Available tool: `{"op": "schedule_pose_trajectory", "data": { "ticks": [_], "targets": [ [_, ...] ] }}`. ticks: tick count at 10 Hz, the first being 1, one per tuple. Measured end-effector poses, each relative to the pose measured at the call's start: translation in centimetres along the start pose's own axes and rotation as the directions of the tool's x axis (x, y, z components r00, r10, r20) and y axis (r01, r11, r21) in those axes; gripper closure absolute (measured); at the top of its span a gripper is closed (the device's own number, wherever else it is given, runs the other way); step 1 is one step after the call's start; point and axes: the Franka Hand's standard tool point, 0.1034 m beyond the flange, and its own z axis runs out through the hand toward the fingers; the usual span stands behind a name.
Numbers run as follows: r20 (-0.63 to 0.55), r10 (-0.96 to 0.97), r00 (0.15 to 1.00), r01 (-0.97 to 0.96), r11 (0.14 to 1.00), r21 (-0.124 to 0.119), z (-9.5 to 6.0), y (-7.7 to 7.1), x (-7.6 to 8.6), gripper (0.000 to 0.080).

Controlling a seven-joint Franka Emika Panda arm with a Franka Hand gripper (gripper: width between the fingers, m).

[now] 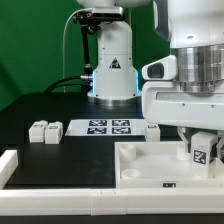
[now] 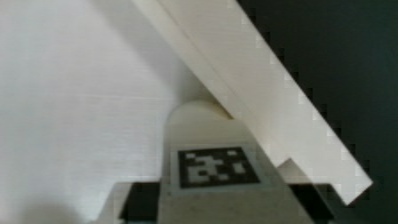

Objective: Assemble one leg

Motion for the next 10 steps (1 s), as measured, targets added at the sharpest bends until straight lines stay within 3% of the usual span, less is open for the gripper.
{"op": "schedule_pose_trajectory", "data": {
  "ticks": [2,5,6,7,9,10],
  "targets": [
    [0.015,0.256,0.967,-0.256,0.966,0.013,0.00,0.00,0.10,0.0509],
    [0.029,0.518,0.855,-0.518,0.855,0.011,0.06,-0.14,-0.15,0.0509],
    [0.029,0.505,0.863,-0.506,0.863,0.011,0.07,-0.13,-0.15,0.0423],
    [0.029,0.466,0.884,-0.466,0.885,0.012,0.09,-0.12,-0.16,0.0423],
    [0.028,0.431,0.902,-0.431,0.902,0.011,0.23,-0.05,-0.20,0.0179],
    [0.020,0.288,0.957,-0.288,0.957,0.011,0.25,-0.06,-0.23,0.0179]
  ]
}}
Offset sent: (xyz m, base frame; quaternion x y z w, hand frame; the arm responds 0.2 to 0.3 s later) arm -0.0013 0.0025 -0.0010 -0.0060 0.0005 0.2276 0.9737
